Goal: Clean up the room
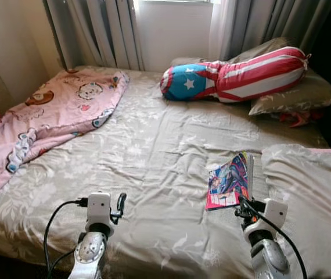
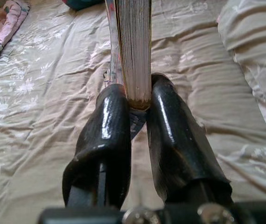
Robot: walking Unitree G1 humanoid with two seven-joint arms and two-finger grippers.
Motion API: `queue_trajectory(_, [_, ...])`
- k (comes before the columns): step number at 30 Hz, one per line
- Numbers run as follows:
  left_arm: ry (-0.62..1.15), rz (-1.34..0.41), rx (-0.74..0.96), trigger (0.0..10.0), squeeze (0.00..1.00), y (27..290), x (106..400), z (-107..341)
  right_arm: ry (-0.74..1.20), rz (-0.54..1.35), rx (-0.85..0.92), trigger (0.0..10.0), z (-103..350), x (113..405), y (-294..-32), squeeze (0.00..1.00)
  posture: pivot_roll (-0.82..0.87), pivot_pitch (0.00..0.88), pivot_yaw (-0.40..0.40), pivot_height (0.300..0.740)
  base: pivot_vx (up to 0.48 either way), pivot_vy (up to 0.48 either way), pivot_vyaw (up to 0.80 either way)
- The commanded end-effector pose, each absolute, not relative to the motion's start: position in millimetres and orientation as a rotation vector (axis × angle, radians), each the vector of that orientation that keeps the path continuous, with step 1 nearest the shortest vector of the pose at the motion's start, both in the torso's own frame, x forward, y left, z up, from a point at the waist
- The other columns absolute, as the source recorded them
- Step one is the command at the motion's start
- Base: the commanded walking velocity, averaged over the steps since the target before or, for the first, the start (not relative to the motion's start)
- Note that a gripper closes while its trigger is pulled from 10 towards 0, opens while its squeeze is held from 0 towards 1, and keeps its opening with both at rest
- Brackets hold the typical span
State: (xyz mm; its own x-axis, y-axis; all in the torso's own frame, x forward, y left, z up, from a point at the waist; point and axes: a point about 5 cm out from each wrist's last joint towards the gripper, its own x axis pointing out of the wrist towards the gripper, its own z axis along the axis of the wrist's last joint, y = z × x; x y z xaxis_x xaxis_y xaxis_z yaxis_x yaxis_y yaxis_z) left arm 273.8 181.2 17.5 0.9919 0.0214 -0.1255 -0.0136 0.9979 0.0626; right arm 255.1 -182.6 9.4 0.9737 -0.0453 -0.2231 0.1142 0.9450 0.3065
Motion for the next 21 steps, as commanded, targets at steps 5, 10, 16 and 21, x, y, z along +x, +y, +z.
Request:
queue_trajectory(5, [0.114,0.020,0.060,10.0,0.00,179.0,277.2,21.5,0.154,-0.062,0.317,10.0,21.3,262.5,-182.5,0.00,-0.04,0.000,-0.010,0.659,0.000,0.000,0.00])
queue_trajectory(10, [0.109,0.023,0.057,10.0,0.00,179.0,277.9,22.7,0.153,-0.057,0.320,10.0,21.6,263.4,-181.6,0.00,-0.04,0.000,-0.010,0.659,0.000,0.000,0.00])
queue_trajectory(16, [0.114,0.020,0.053,10.0,0.00,178.6,277.7,22.3,0.153,-0.053,0.323,10.0,21.6,263.6,-181.0,0.00,-0.04,0.000,-0.010,0.659,0.000,0.000,0.00])
queue_trajectory(21, [0.112,0.018,0.050,10.0,0.00,178.1,278.3,23.0,0.153,-0.053,0.322,10.0,21.4,263.5,-180.7,0.00,-0.04,0.000,-0.010,0.659,0.000,0.000,0.00])
